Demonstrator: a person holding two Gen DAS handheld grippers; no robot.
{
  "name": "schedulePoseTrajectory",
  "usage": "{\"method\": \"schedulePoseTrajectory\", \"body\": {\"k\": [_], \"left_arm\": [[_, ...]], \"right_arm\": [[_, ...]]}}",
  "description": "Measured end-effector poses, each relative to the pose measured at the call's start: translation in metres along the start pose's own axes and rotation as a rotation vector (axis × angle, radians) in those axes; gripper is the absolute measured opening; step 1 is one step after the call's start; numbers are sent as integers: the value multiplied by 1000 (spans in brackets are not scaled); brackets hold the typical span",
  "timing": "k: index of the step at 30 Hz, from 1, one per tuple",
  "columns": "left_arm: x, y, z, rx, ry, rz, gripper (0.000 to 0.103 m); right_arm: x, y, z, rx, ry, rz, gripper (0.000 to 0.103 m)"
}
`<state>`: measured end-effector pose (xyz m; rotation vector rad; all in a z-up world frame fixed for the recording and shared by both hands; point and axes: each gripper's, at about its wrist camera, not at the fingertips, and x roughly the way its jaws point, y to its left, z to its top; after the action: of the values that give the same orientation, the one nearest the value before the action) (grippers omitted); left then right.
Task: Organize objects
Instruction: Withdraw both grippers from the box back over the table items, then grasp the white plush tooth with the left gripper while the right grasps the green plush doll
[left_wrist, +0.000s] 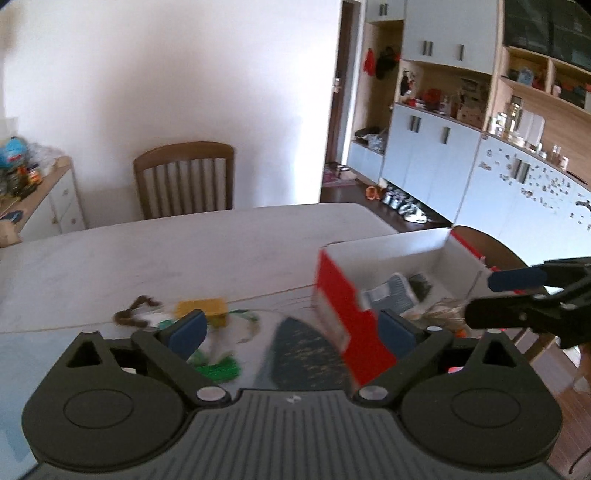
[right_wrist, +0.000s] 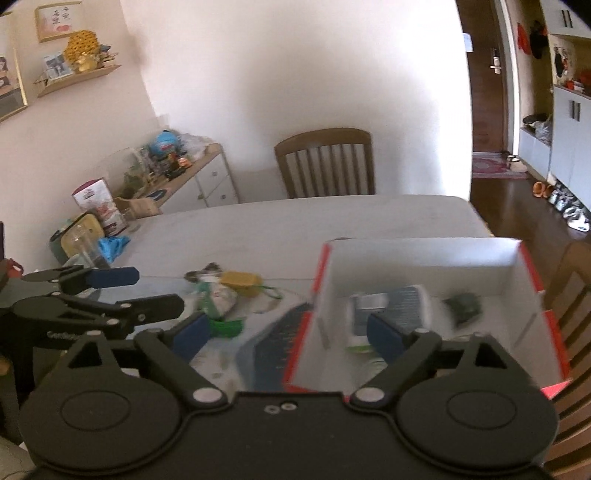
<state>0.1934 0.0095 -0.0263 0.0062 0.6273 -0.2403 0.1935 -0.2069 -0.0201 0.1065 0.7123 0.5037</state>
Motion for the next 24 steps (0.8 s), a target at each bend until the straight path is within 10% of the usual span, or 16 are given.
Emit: {"method": "schedulePoseTrajectory", "body": {"k": [24], "left_arm": [[36,144,-52,-51,30,8,103]], "right_arm": [[107,76,11,78,114,-86,98]]}}
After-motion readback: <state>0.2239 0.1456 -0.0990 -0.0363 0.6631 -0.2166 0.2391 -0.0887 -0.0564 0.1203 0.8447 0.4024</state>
